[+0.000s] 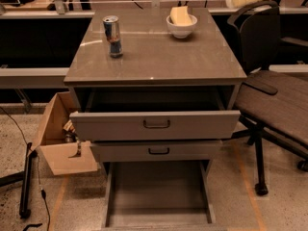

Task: Pick sponge from white bowl and place on counter

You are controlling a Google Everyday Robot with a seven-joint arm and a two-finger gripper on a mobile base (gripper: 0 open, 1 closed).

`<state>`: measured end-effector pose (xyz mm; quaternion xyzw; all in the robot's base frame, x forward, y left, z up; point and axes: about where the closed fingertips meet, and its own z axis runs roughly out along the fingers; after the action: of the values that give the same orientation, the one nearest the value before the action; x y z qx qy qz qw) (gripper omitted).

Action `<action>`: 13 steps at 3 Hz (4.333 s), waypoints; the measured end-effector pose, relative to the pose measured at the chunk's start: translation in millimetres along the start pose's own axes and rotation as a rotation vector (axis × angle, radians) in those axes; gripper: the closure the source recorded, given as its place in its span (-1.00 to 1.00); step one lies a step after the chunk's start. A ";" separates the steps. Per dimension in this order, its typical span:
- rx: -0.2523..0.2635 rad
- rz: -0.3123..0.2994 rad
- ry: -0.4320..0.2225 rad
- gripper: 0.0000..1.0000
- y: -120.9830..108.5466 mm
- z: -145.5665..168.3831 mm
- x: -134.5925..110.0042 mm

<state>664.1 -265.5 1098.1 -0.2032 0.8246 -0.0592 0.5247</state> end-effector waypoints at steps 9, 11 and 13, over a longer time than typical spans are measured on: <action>-0.133 0.488 -0.187 -1.00 15.3 265.2 -3.1; -0.149 0.407 -0.236 -1.00 21.9 280.8 -29.7; -0.114 0.321 -0.281 -1.00 39.9 325.4 -33.1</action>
Offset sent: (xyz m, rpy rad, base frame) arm 0.1221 -0.0094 -0.1017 0.5486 0.0243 -0.3239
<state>954.7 -178.3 969.6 -0.1049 0.7670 0.1008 0.6249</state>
